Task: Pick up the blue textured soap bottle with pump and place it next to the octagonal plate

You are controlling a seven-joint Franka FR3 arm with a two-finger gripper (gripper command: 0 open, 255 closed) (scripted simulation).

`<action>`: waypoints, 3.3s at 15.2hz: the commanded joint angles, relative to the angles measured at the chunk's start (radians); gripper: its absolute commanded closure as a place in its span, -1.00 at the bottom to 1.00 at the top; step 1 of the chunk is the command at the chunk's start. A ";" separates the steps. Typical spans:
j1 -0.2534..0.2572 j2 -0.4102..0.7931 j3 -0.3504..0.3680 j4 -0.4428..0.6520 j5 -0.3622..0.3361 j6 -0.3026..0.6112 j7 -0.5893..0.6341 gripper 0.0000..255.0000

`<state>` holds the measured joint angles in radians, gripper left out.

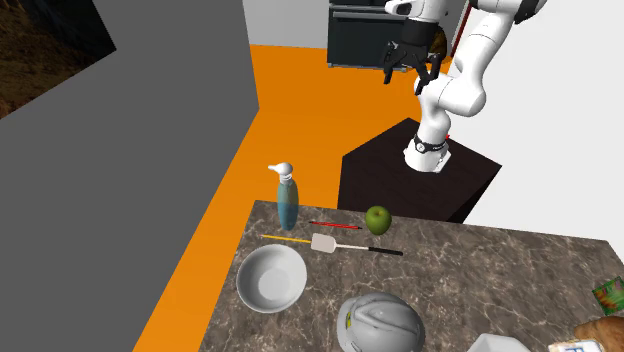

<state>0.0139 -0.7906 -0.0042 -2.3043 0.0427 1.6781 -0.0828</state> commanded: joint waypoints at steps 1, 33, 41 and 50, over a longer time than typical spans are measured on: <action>0.000 0.000 0.000 0.000 0.000 0.000 0.000 -1.00; -0.004 1.198 -0.417 0.622 0.562 0.244 -1.093 -1.00; 0.011 1.232 -0.397 0.578 0.593 0.321 -1.112 -1.00; 0.011 1.232 -0.397 0.578 0.593 0.321 -1.112 1.00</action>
<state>0.0245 0.4405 -0.4009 -1.7263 0.6355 1.9993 -1.1944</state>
